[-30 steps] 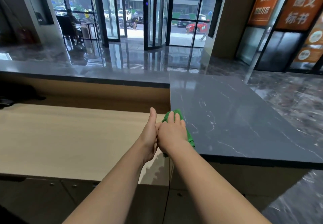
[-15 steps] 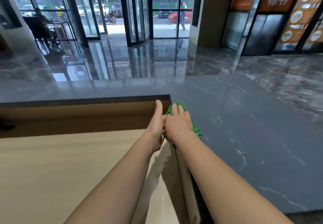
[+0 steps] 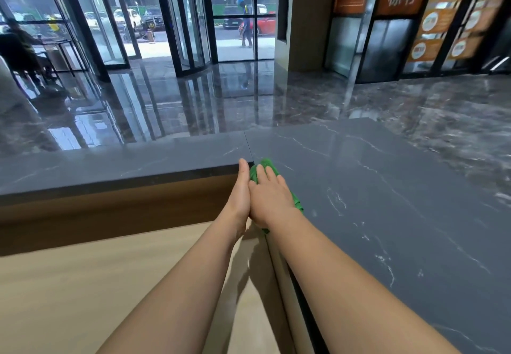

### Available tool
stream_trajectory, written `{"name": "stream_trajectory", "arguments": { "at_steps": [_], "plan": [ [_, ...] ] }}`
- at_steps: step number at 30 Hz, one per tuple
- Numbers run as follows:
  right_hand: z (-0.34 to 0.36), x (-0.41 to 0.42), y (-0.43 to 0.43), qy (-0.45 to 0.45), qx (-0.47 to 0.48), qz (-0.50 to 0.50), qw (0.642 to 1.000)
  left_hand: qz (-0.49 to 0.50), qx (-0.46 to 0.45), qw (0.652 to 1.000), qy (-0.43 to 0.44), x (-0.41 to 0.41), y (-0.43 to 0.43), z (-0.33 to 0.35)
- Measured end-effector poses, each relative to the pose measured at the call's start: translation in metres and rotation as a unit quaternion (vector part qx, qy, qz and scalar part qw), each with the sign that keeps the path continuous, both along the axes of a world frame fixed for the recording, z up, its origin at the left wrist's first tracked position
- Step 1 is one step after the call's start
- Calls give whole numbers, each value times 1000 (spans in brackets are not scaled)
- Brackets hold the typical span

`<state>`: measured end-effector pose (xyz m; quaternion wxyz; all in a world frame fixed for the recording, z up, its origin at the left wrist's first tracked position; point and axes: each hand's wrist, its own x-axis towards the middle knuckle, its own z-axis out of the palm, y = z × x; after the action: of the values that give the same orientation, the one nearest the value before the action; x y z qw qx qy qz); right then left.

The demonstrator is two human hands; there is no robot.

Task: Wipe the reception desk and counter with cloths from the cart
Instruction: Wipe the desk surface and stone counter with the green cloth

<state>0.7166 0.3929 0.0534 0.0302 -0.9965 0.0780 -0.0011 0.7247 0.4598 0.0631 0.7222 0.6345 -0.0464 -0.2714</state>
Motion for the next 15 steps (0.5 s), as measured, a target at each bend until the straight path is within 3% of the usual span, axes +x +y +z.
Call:
{"name": "stream_trajectory", "arguments": {
  "at_steps": [15],
  "plan": [
    [-1,-162,16,3,32,62,998,39,13,999,-19,-155,20,-7]
  ]
}}
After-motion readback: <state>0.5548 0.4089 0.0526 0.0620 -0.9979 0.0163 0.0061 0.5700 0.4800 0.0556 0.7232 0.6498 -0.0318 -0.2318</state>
